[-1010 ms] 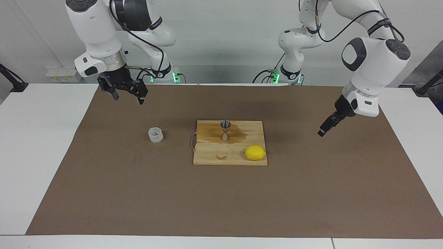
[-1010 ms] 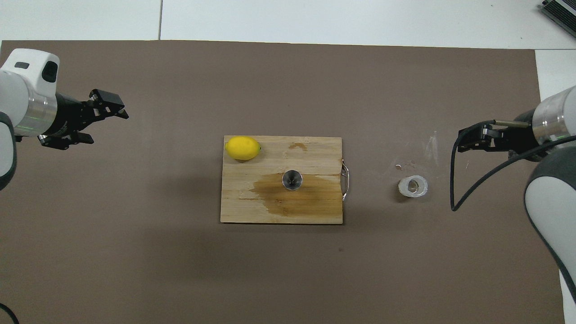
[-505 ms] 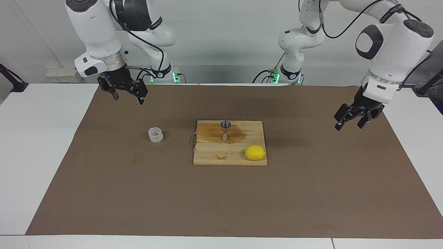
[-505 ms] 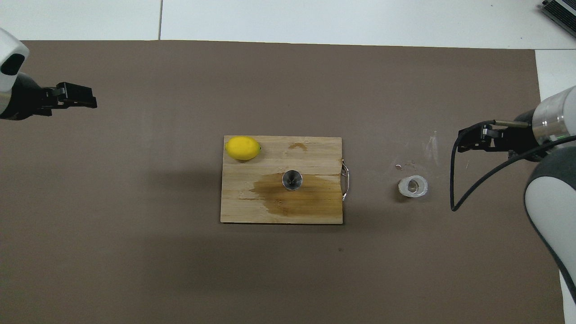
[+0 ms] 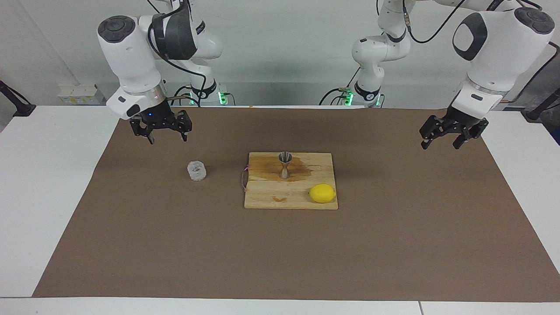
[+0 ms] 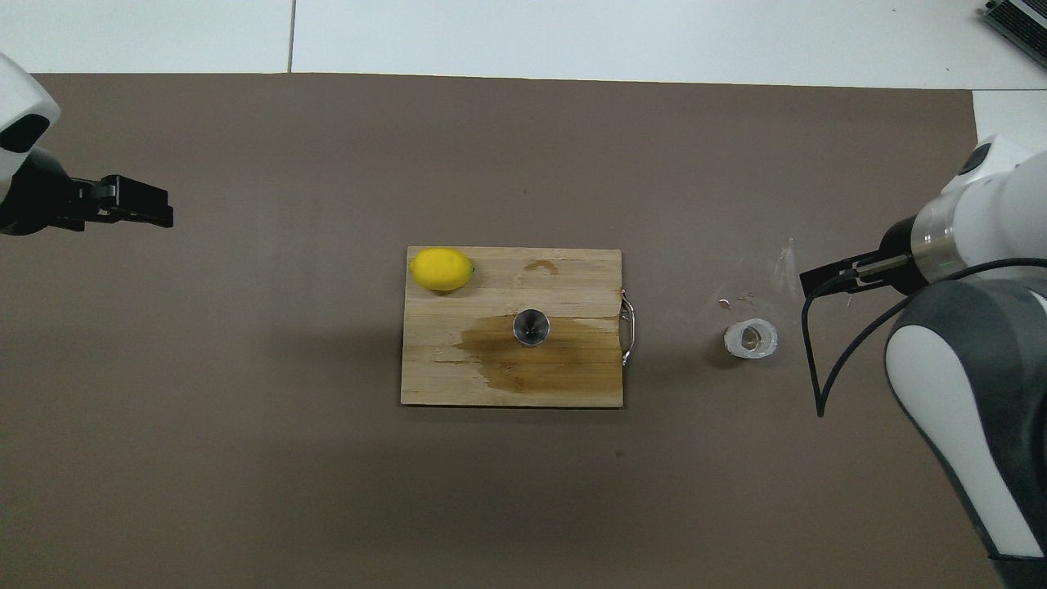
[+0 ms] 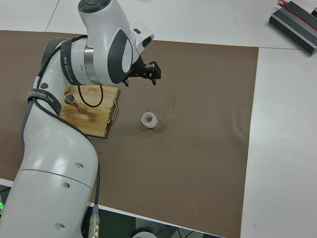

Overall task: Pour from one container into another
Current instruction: 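Reach the right gripper to the white cup and grasp it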

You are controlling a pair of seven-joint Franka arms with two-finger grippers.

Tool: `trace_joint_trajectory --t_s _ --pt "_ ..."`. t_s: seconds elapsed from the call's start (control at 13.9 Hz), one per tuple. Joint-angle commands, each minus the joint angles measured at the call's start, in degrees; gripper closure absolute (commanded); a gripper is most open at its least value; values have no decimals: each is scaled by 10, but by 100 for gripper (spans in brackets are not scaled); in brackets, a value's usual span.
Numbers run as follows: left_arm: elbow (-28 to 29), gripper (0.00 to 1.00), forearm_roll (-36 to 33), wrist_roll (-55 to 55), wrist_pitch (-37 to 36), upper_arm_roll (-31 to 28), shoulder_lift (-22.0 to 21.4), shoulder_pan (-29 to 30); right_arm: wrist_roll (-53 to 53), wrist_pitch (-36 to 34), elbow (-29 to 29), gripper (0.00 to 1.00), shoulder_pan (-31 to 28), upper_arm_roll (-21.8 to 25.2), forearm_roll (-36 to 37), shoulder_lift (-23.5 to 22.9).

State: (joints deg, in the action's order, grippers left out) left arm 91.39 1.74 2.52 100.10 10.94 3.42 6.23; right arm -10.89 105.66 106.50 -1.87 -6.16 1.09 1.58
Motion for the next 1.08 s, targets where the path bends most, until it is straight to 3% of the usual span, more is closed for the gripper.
trace_joint_trajectory --t_s 0.0,0.22,0.58,0.79,1.01 --pt "34 0 -8 -7 -7 -4 -51 1 -167 45 59 0 -9 -3 -11 13" --pt "29 0 -7 -5 1 -6 -56 3 -346 74 99 0 -9 -3 -12 4" --pt "29 0 -4 6 -6 -10 -64 6 -612 169 163 0 -42 -2 -73 -35" --pt "28 0 -3 7 -8 -11 -64 11 -664 205 202 0 -47 -3 -77 -44" --pt "28 0 -3 7 -6 -12 -64 11 -750 256 244 0 -46 -2 -169 -54"
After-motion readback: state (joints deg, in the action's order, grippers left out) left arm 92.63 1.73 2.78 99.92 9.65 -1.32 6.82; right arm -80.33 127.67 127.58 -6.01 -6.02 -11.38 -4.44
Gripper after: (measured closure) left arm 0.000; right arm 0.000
